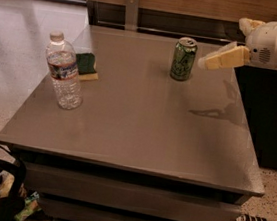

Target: Pick green can

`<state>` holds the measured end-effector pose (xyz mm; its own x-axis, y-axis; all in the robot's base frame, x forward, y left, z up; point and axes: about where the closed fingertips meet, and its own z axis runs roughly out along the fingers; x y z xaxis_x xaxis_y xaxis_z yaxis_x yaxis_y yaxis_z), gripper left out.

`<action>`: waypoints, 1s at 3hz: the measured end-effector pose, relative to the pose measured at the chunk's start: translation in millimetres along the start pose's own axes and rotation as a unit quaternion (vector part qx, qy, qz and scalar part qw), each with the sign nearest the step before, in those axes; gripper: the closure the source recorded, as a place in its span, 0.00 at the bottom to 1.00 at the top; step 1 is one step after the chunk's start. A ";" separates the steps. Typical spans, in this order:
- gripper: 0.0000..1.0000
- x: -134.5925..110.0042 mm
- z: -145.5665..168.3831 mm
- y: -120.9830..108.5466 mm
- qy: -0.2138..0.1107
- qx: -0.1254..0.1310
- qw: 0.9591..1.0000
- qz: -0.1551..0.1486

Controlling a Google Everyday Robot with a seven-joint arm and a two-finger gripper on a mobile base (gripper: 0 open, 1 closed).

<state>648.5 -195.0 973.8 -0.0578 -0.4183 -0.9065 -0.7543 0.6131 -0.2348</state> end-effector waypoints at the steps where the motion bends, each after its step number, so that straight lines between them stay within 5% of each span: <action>1: 0.00 6.8 36.1 -5.7 -0.038 -0.014 0.999 0.018; 3: 0.00 23.0 70.9 -7.1 -0.073 -0.024 0.996 0.041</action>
Offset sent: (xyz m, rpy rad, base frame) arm 0.0520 0.0309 -0.0414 0.1621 -0.0170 0.0497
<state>698.9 -161.5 929.8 -0.0277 -0.2637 -0.9642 -0.7821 0.6064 -0.1434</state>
